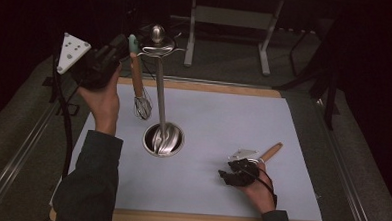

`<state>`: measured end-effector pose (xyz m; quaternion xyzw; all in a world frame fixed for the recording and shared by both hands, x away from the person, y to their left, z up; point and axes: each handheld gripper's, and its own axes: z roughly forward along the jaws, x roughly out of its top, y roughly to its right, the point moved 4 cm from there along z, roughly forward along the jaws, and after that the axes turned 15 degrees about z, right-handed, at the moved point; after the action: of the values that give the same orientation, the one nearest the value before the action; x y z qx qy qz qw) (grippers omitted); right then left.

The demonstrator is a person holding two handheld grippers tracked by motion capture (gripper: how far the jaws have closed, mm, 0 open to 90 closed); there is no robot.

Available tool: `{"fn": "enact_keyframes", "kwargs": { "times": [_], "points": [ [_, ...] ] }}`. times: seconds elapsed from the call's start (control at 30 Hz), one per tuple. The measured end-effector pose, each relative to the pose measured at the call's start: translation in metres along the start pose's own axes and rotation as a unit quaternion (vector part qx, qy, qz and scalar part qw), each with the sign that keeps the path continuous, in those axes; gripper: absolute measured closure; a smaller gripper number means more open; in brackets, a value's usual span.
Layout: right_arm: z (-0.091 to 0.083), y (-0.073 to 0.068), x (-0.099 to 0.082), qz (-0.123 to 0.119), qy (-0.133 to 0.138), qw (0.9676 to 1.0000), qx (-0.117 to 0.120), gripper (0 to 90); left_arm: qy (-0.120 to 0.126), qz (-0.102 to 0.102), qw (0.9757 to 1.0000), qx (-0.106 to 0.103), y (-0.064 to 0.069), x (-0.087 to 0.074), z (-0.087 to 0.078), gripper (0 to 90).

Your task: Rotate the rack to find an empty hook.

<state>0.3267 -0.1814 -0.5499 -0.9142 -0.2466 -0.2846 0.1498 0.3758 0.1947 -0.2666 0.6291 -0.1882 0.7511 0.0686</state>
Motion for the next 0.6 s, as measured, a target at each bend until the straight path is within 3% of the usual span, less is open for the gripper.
{"fn": "enact_keyframes", "kwargs": {
  "times": [0.6],
  "points": [
    [-0.003,0.004,0.001,0.006,0.004,1.0,-0.002,48.8,-0.01,0.004,0.9999,-0.003,-0.005,-0.009,-0.013,89.2]
  ]
}}
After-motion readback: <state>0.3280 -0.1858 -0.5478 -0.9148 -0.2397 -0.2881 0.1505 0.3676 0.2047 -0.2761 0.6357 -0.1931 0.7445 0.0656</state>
